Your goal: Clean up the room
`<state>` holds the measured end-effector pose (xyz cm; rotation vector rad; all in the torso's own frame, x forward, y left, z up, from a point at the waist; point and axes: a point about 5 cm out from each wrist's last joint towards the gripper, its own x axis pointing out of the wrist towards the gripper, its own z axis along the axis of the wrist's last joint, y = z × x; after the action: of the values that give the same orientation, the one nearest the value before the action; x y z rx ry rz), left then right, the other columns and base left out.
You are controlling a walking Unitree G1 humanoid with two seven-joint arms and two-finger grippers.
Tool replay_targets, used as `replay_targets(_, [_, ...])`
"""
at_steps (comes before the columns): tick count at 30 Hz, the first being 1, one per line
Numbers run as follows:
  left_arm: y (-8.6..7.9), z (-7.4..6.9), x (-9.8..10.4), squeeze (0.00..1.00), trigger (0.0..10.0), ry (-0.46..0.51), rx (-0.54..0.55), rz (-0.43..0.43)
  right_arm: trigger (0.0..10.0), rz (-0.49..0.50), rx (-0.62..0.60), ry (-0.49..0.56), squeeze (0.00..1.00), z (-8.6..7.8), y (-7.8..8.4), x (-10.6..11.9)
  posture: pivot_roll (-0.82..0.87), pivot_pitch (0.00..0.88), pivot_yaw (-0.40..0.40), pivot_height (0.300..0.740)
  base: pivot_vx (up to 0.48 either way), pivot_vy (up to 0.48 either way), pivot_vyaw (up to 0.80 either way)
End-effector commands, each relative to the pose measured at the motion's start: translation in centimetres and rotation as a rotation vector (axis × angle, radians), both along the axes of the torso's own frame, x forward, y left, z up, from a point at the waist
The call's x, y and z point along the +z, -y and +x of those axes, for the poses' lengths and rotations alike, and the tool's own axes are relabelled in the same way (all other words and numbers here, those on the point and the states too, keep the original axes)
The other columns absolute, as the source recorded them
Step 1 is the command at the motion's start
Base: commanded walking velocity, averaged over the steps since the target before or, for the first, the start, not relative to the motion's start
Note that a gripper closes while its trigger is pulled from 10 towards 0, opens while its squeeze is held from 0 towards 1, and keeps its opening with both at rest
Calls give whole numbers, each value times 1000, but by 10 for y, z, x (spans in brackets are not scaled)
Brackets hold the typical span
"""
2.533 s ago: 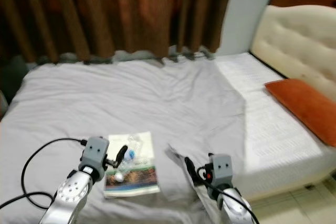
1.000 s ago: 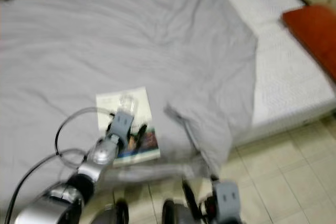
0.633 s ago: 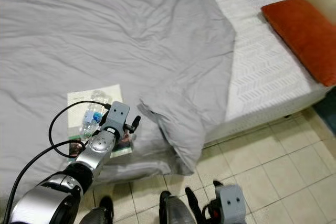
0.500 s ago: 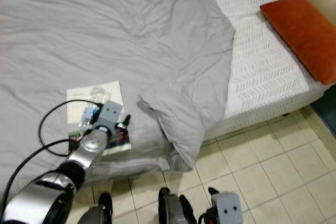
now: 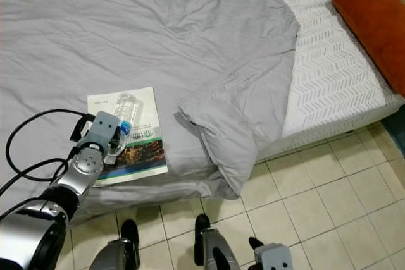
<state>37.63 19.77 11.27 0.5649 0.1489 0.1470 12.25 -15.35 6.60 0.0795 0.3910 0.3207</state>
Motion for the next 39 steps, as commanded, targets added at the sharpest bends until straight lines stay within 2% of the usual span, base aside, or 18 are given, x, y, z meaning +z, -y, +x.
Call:
replay_targets(1, [-5,-11,-23,0,10000,-98,25,-60,10000,-8,-3,-64,0,-18,3,1,-348,562,-156,740,0,0,0])
replay_targets(3, [-5,-12,-25,0,10000,-111,30,-87,10000,-9,-2,-80,0,-24,4,2,-352,572,-159,740,0,0,0])
replay_targets(5, [-7,-14,-28,0,10000,-118,53,-151,10000,-13,-1,-113,0,-39,6,5,-378,602,-176,740,0,0,0])
replay_targets(6, [-7,-14,-28,0,10000,-118,53,-151,10000,-13,-1,-113,0,-39,6,5,-378,602,-176,740,0,0,0])
replay_targets(9, [-10,-14,-28,0,10000,-104,108,-305,10000,-14,0,-164,0,-61,7,11,-397,618,-191,740,0,0,0])
replay_targets(13, [-8,-13,-26,0,10000,-96,104,-356,10000,-9,9,-176,0,-66,4,15,-402,618,-193,740,0,0,0])
replay_targets(16, [-5,-12,-27,0,10000,-107,94,-357,10000,-9,7,-176,0,-65,4,16,-408,618,-190,740,0,0,0])
replay_targets(17, [-3,-13,-30,0,10000,-122,83,-400,10000,-13,2,-172,0,-64,6,17,-411,610,-187,740,0,0,0])
replay_targets(19, [-1,-13,-31,0,10000,-127,79,-431,10000,-16,0,-171,0,-64,7,17,-411,610,-187,740,0,0,0])
replay_targets(20, [6,-13,-33,0,10000,-146,40,-508,10000,-21,-5,-169,0,-63,9,17,-412,607,-187,740,0,0,0])
replay_targets(23, [14,-12,-33,0,10000,-162,4,-558,10000,-24,-7,-169,0,-63,9,17,-414,606,-187,740,0,0,0])
replay_targets(26, [21,-10,-33,0,10000,-180,-28,-560,10000,-26,-6,-171,0,-63,9,17,-409,602,-183,740,0,0,0])
replay_targets(31, [17,-13,-36,0,10000,-198,-9,-503,10000,-23,-5,-169,0,-61,8,16,-410,600,-181,740,0,0,0])
replay_targets(32, [14,-13,-36,0,3137,-196,3,-487,10000,-23,-6,-167,0,-60,8,16,-411,598,-179,740,0,0,0])
replay_targets(33, [14,-13,-36,0,3137,-196,3,-487,10000,-23,-6,-167,0,-60,8,16,-411,598,-179,740,0,0,0])
replay_targets(34, [12,-13,-36,0,0,-193,9,-484,10000,-24,-7,-166,0,-60,8,16,-410,596,-178,740,0,0,0])
replay_targets(37, [8,-13,-35,0,0,-183,17,-485,10000,-26,-10,-167,0,-60,9,15,-408,595,-175,740,0,0,0])
replay_targets(39, [5,-11,-30,0,0,-153,8,-479,10000,-23,-18,-155,0,-54,10,12,-380,572,-156,740,0,0,0])
